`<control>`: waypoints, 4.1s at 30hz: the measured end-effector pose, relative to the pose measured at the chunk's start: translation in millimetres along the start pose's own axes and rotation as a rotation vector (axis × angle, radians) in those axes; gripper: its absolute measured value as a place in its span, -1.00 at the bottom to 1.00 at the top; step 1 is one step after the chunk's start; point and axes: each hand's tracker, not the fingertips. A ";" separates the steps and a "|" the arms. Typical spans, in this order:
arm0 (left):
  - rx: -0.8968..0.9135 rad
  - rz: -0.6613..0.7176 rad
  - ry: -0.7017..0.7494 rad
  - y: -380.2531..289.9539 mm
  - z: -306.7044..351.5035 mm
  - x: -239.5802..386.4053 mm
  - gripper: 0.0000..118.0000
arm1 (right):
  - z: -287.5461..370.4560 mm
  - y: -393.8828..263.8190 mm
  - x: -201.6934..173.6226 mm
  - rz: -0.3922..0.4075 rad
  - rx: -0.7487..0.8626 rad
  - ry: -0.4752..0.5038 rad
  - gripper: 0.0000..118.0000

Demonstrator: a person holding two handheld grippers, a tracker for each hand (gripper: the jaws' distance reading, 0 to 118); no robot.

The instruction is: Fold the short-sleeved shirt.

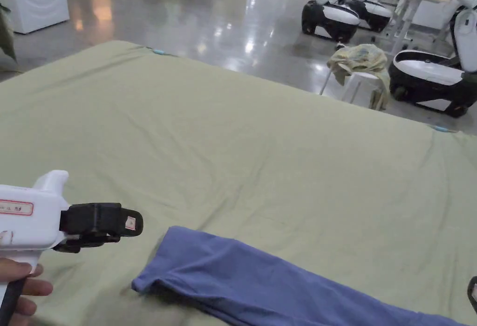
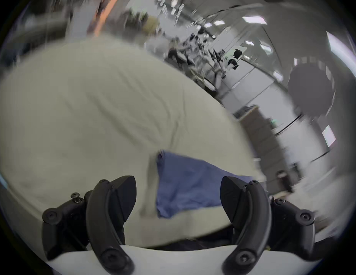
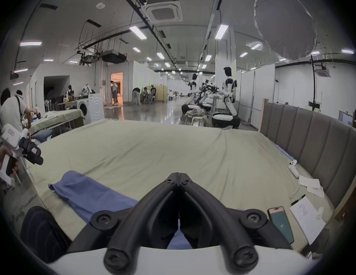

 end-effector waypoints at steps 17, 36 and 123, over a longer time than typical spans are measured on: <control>-0.373 0.254 -0.502 0.0 -189.4 -60.5 0.20 | -30.2 -6.9 -40.8 -0.033 -0.130 -0.011 -0.99; -0.006 -0.610 0.519 -51.9 -142.9 153.7 -0.88 | -1.8 -4.1 -34.2 -0.009 -0.087 0.017 -0.99; -0.177 0.035 0.103 -15.6 -172.5 75.0 -0.82 | 11.6 -13.3 -3.7 -0.114 -0.163 0.059 -0.99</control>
